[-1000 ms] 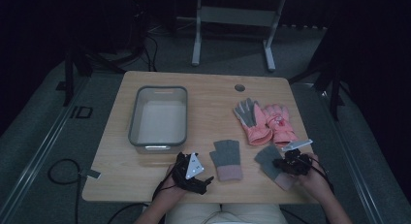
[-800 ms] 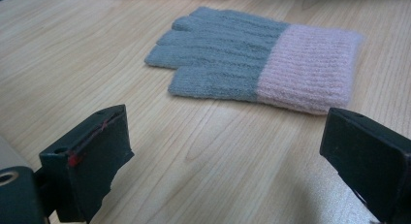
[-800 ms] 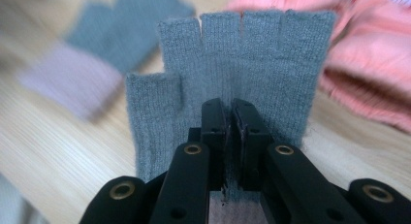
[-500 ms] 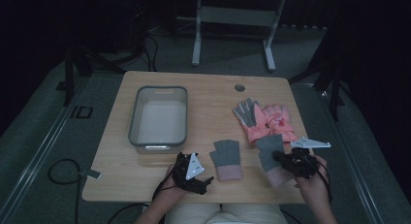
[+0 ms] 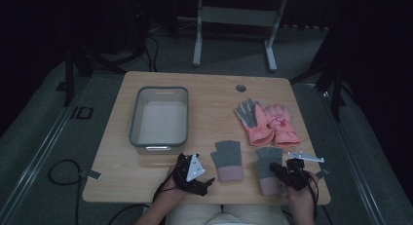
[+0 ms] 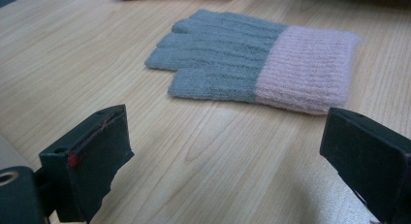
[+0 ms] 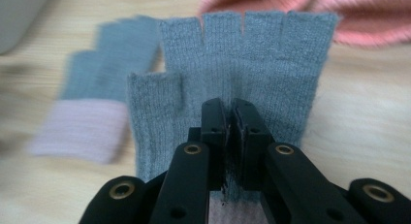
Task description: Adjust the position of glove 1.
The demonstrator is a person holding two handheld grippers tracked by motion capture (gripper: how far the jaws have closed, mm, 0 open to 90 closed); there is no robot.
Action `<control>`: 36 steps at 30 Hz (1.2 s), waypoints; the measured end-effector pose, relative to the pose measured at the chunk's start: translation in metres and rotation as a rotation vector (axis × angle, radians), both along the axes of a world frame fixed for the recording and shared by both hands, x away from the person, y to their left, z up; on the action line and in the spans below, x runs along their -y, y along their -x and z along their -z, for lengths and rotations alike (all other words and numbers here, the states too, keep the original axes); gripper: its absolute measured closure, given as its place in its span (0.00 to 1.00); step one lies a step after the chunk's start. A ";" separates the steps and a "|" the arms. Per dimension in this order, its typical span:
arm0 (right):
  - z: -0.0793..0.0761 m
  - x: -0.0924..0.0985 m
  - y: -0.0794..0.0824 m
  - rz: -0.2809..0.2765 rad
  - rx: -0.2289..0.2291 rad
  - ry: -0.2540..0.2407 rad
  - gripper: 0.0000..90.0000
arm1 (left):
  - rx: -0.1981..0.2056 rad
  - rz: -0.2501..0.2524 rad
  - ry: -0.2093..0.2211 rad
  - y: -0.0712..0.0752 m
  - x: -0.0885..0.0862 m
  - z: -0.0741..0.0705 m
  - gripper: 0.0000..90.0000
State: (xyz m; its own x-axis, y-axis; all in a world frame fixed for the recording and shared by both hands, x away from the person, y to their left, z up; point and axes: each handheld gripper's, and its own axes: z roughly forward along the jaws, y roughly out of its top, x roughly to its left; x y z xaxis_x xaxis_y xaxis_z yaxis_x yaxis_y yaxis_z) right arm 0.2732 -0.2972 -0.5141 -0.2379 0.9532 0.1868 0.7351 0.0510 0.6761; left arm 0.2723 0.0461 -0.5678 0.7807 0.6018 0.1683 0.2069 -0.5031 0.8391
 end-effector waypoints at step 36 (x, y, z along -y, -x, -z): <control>0.005 0.032 -0.030 -0.457 -0.031 0.273 0.64 | -0.009 0.004 0.010 -0.001 -0.001 0.000 0.04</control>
